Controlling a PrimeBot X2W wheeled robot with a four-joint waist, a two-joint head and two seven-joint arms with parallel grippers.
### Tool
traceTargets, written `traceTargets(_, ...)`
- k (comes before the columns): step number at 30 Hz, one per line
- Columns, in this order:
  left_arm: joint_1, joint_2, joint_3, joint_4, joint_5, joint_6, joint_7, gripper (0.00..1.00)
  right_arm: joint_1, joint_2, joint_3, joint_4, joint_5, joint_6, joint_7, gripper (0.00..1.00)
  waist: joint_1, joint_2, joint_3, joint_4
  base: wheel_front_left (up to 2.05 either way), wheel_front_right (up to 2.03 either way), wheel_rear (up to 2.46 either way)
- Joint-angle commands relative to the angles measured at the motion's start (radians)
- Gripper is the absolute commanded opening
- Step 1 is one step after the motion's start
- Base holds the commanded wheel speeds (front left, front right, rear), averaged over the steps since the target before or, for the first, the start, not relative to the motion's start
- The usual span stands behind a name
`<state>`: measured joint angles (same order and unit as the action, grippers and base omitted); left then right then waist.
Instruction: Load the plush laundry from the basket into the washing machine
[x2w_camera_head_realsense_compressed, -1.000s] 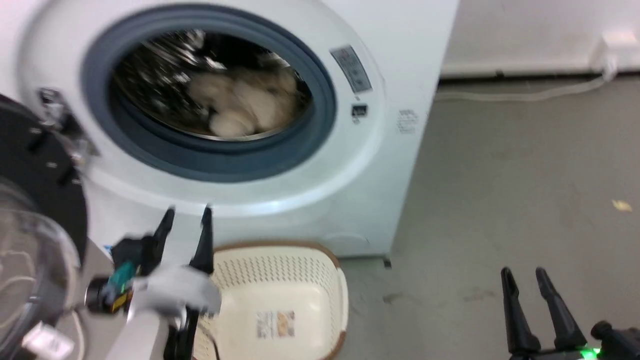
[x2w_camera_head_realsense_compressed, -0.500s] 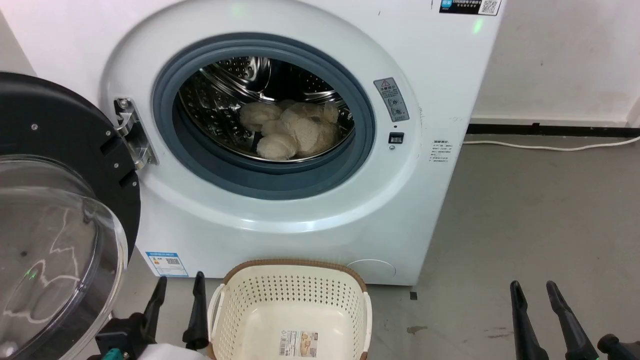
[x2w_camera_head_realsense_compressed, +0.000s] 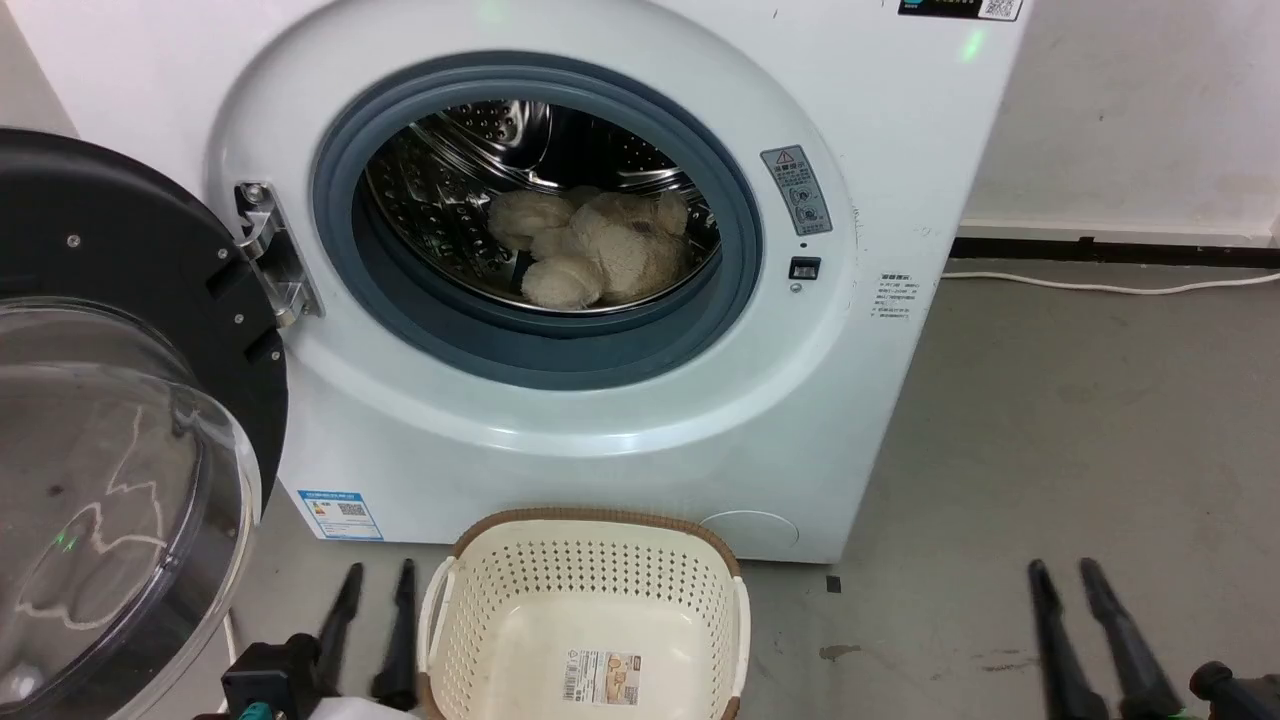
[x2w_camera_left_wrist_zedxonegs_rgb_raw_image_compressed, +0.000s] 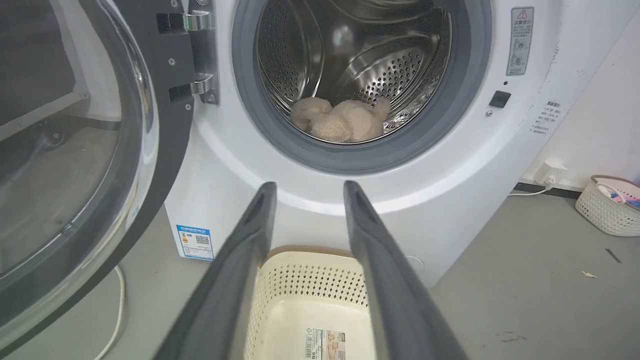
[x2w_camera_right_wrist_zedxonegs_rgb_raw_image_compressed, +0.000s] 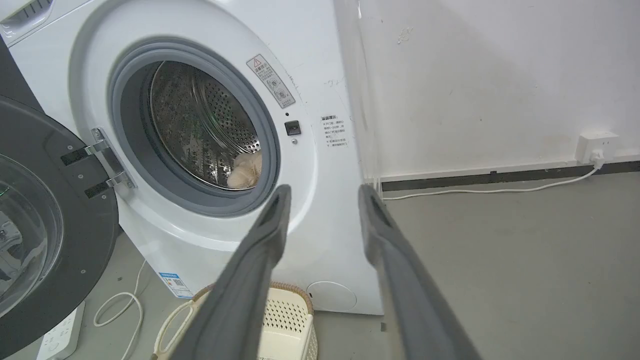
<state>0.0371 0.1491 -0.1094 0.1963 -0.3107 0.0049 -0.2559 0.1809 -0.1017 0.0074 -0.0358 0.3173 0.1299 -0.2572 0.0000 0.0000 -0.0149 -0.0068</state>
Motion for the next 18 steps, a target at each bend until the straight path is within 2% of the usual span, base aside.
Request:
traceTargets(1, 0.0, 0.0, 0.0, 0.0, 0.0, 0.0, 0.001, 0.0, 0.0, 0.0, 0.0, 0.0, 0.0, 0.0, 0.0, 0.0, 0.0, 0.0, 0.0, 0.0, 0.0, 0.0, 0.0)
traceTargets(18, -0.005, -0.013, 0.014, -0.025, 0.04, 0.0, 0.033, 0.0, -0.023, 0.007, -0.001, 0.005, -0.041, 0.0, 0.033, 0.0, 0.0, 0.0, 0.002, 0.001, 0.0, 0.0, 0.0)
